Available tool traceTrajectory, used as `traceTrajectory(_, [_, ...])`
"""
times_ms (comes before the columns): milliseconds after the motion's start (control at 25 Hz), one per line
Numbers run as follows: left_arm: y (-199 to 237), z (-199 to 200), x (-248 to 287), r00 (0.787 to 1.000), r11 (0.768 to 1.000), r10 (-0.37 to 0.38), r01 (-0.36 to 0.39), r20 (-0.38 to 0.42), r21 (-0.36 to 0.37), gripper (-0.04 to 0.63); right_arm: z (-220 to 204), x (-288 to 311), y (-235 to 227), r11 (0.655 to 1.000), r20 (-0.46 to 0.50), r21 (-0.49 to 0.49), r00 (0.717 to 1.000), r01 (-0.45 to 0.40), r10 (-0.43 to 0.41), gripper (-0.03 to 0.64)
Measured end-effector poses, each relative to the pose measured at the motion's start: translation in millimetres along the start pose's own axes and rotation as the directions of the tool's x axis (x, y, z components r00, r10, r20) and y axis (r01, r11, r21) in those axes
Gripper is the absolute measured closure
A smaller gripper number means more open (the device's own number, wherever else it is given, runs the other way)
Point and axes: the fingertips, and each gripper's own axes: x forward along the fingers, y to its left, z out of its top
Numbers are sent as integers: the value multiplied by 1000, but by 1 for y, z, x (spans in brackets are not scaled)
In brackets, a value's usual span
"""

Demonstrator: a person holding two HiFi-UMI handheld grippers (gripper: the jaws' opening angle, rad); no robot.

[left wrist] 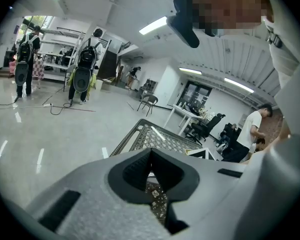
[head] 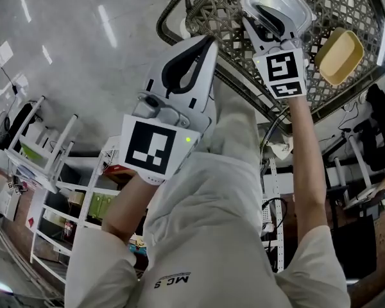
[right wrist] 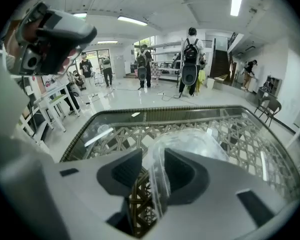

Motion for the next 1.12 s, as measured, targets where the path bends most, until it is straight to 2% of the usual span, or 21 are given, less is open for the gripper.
traceTrajectory(160, [1, 0, -2, 1000, 1000, 1, -1, 0, 1, 572, -7, 5, 1, 997, -45, -68, 999, 27, -30, 466])
traceTrajectory(480, [0, 1, -4, 1000, 1000, 1, -1, 6, 2, 572, -7, 5, 0, 997, -52, -70, 998, 28, -32, 468])
traceTrajectory(720, [0, 0, -6, 1000, 1000, 1, -1, 10, 0, 572, -8, 6, 0, 997, -71, -74, 997, 22, -27, 535])
traceTrajectory(920, [0, 4, -9, 1000, 1000, 1, -1, 19, 9, 572, -6, 4, 1, 990, -111, -139, 993, 16, -32, 549])
traceTrajectory(1120, [-1, 6, -14, 1000, 1000, -6, 5, 20, 14, 572, -8, -2, 6, 990, -114, -138, 993, 9, -25, 552])
